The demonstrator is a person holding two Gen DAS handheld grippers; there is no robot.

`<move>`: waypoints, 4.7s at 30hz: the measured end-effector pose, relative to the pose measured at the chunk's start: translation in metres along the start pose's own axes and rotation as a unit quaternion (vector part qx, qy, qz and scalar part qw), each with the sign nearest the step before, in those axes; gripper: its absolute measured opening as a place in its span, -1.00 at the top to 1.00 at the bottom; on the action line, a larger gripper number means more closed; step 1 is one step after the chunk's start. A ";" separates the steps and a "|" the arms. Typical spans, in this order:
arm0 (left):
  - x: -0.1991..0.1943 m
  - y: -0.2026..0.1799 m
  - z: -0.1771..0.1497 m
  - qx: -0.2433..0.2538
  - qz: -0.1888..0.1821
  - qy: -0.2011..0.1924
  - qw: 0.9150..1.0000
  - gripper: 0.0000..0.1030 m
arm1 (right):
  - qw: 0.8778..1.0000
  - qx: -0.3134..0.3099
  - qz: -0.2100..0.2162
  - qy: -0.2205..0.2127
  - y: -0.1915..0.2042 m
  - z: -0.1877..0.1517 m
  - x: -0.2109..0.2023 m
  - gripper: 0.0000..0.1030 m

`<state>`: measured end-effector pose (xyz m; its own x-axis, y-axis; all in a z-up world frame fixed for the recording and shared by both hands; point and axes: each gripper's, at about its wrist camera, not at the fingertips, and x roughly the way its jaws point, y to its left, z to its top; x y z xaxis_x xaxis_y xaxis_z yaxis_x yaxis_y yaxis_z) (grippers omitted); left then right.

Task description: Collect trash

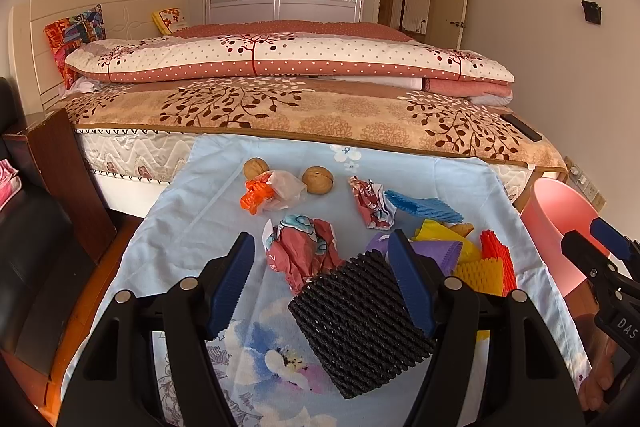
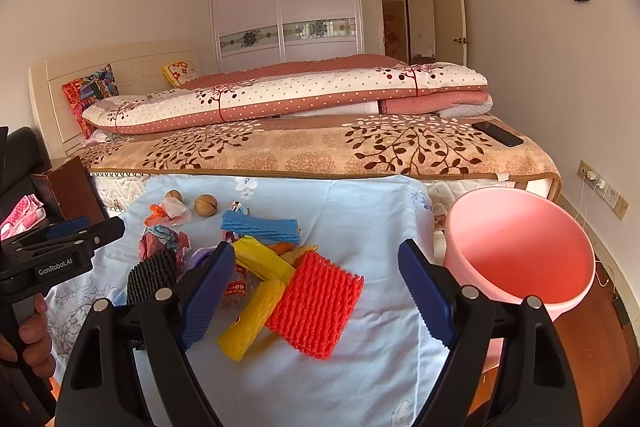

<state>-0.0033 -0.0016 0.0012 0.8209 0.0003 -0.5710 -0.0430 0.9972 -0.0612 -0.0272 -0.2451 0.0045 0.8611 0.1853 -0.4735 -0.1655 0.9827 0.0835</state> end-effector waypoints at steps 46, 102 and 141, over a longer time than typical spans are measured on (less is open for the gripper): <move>0.033 0.027 -0.039 -0.015 -0.114 0.130 0.985 -0.35 | 0.999 0.009 0.006 0.044 -0.004 -0.014 0.015 -0.56; 0.027 -0.015 -0.001 0.014 -0.186 0.106 0.977 0.42 | 0.981 0.004 0.127 0.149 0.015 -0.019 0.048 0.83; 0.023 -0.049 0.029 0.023 -0.111 0.063 0.992 0.79 | 0.987 0.061 0.126 0.085 -0.048 0.004 0.021 0.83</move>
<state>0.0341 -0.0484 0.0148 0.7300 -0.2252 -0.6452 0.1589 0.9742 -0.1603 0.0004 -0.2881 -0.0059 0.7054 0.4301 -0.5634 -0.2958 0.9010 0.3175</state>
